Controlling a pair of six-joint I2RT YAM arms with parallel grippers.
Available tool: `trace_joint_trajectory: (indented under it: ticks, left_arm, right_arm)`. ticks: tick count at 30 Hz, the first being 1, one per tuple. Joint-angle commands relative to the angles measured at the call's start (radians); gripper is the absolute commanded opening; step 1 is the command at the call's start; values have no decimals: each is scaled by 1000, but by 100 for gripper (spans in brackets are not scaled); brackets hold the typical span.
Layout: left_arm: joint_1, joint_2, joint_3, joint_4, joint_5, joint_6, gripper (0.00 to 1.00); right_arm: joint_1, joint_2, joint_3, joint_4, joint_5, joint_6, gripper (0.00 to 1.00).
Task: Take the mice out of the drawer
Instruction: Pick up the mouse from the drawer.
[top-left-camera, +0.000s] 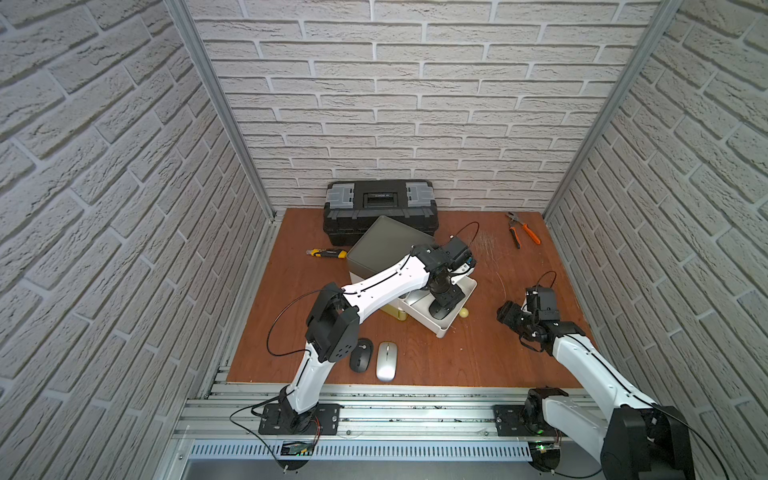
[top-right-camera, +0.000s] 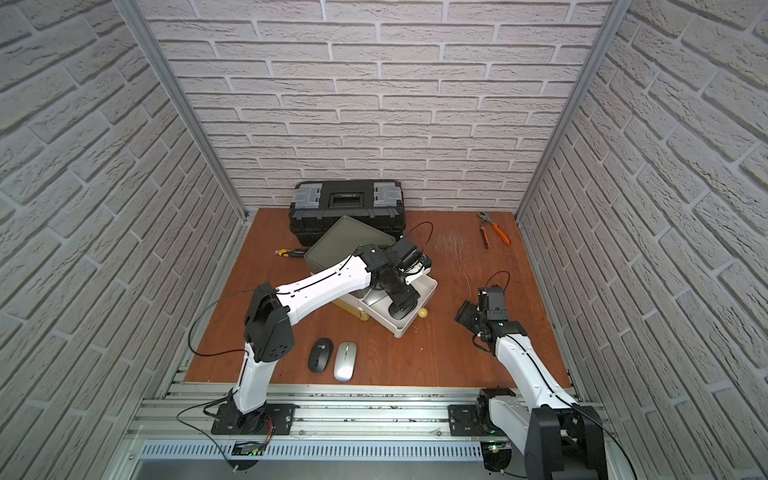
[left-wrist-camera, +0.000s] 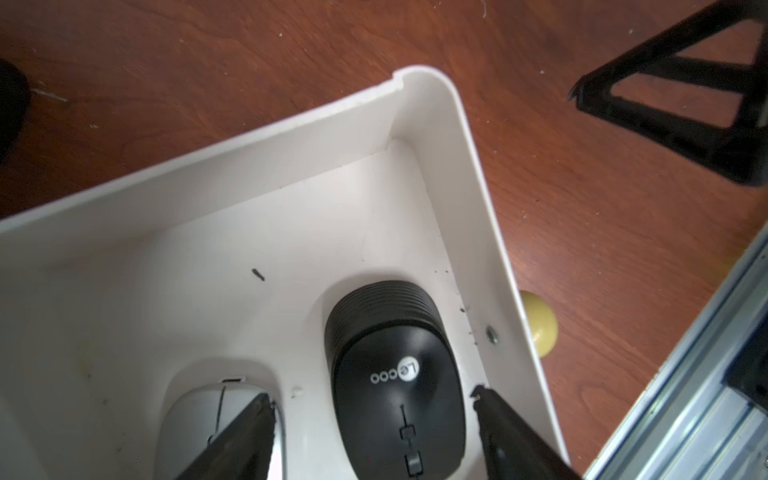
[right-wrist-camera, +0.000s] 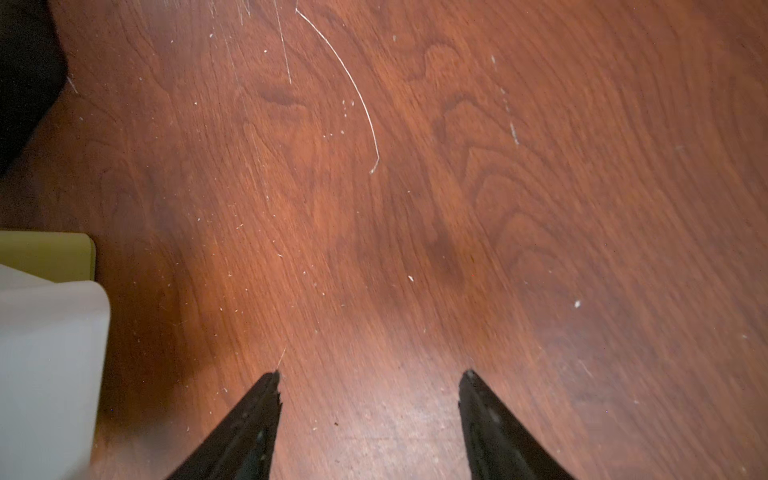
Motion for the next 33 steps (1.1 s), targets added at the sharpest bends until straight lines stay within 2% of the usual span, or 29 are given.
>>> trace_joint_trajectory:
  ticks: [1, 7, 14, 19, 22, 27, 33]
  left_arm:
    - [0, 42, 18, -33, -5, 12, 78]
    - [-1, 74, 17, -30, -14, 17, 80]
    - [-7, 104, 32, -57, -99, 37, 82]
    - [-9, 110, 29, -55, -114, 40, 70]
    - [-12, 105, 37, -53, -110, 39, 56]
    - [-19, 65, 72, -70, -66, 53, 45]
    - [-44, -18, 177, -146, -39, 59, 43]
  right_arm:
    - [-7, 28, 39, 71, -21, -18, 70]
    - [-8, 143, 70, 143, -43, -28, 70]
    - [-13, 335, 152, 208, -158, -31, 69]
    - [-12, 360, 159, 234, -172, -26, 69]
    - [-12, 364, 159, 232, -171, -32, 69]
    - [-12, 370, 158, 238, -177, -34, 69]
    - [-12, 378, 159, 251, -192, -30, 68]
